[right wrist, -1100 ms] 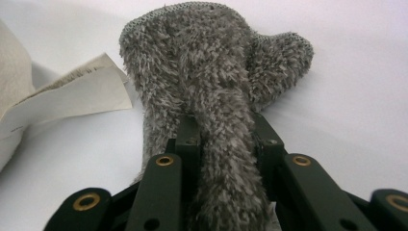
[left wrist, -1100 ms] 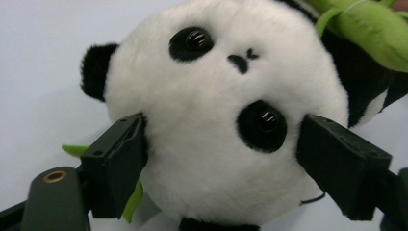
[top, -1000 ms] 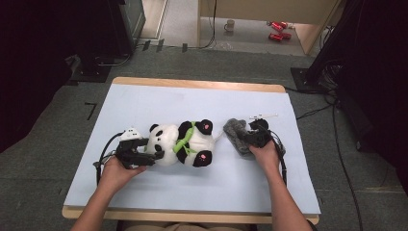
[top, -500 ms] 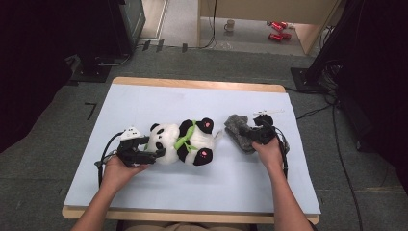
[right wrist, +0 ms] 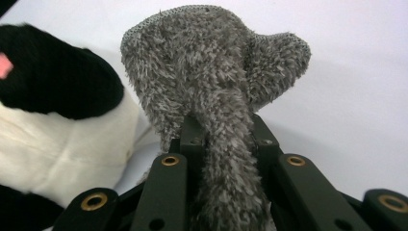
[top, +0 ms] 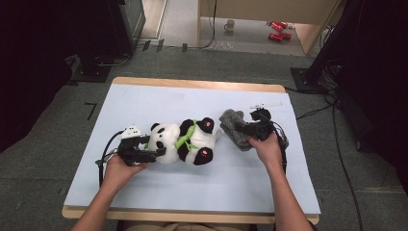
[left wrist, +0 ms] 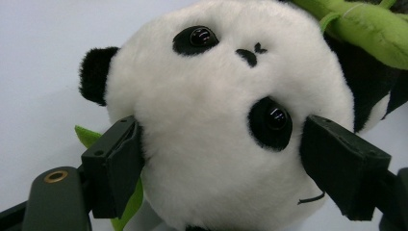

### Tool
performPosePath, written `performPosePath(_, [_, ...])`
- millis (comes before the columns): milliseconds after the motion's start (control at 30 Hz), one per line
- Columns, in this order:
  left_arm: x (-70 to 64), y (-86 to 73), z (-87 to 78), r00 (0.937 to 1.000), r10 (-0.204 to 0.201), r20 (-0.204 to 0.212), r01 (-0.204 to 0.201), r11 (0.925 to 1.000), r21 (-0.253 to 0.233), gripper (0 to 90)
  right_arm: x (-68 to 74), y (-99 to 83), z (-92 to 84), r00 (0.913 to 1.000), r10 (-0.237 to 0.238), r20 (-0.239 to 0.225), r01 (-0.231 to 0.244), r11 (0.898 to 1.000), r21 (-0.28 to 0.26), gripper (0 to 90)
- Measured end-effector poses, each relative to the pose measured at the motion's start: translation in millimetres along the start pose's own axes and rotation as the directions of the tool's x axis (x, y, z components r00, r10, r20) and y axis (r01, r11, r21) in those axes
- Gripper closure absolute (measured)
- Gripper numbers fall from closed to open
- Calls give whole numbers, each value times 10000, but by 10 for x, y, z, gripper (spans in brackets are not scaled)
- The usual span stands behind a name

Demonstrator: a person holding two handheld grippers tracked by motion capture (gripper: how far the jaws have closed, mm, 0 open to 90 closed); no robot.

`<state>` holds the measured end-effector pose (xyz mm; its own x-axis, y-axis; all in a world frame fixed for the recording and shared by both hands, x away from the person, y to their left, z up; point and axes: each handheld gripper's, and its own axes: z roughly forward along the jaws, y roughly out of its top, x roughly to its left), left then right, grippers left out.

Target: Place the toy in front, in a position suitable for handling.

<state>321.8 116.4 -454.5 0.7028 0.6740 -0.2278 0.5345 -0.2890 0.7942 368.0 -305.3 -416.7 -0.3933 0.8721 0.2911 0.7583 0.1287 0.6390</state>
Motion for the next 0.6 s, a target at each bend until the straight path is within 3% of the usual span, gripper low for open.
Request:
performPosePath(200, [15,14,-4,9997,-191,129,191,9998,-22,168,83,95,-65,9992,-393,-35,393,9992,-45,744])
performPosePath(500, [46,17,-12,9990,122,439,-124,9999,47,148,244,377,-252,9963,-856,-36,855,9962,-140,744])
performPosePath(600, [36,11,-7,9995,88,307,-90,10000,38,152,333,481,-307,9945,-1041,-81,1039,9944,-165,743])
